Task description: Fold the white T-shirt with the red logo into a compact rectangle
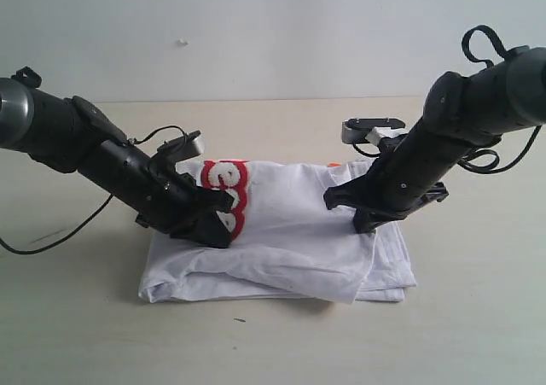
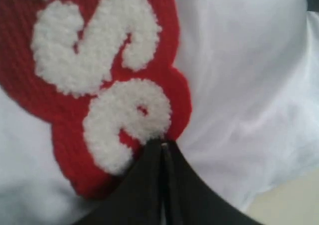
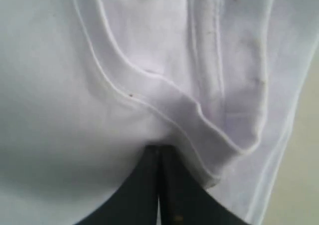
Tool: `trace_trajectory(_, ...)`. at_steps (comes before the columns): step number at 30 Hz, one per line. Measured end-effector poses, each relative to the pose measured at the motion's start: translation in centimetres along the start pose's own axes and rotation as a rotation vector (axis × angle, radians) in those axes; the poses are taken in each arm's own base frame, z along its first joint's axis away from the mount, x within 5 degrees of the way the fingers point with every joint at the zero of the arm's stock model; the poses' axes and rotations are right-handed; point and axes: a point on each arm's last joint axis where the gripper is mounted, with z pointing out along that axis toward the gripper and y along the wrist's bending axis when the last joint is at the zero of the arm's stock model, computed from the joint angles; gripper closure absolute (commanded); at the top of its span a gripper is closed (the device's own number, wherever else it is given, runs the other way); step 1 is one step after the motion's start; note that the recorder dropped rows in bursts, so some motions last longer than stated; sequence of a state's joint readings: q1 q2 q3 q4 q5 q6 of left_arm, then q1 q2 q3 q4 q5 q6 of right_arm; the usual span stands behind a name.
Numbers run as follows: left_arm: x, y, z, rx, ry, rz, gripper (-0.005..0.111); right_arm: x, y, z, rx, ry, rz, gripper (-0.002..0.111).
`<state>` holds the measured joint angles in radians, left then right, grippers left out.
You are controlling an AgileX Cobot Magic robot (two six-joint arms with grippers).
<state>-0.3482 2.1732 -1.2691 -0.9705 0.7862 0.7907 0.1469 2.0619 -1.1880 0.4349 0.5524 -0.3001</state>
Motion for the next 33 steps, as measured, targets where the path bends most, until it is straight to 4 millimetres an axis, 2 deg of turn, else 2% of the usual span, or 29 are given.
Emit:
trace_trajectory(2, 0.0, 0.0, -0.2, -0.004, 0.004, 0.005, 0.107, -0.1, 0.1, -0.3, -0.002, -0.009, -0.012, 0.108)
trace_trajectory(5, 0.2, 0.1, -1.4, -0.021, 0.010, 0.032, 0.107, -1.0, 0.7, -3.1, 0.004, -0.106, -0.042, 0.108)
trace_trajectory(10, -0.5, 0.0, -4.8, -0.051, -0.067, 0.054, 0.107, -1.7, 1.5, -6.9, 0.013, -0.202, -0.087, 0.108)
trace_trajectory(12, -1.0, -0.8, -7.3, -0.060, -0.130, 0.075, 0.107, -1.8, 1.9, -9.1, 0.022, -0.257, -0.116, 0.108)
trace_trajectory(19, -0.5, -4.6, -12.6, -0.036, -0.191, 0.180, 0.107, -0.9, 2.8, -15.7, 0.081, -0.364, -0.171, 0.108)
trace_trajectory(25, 2.1, -6.9, -17.4, -0.116, -0.350, 0.216, 0.107, 2.1, 2.7, -20.6, 0.192, -0.448, -0.183, 0.108)
trace_trajectory(33, 8.8, -9.7, -22.1, -0.275, -0.647, 0.246, 0.107, 7.7, 3.1, -25.7, 0.203, -0.605, -0.157, 0.108)
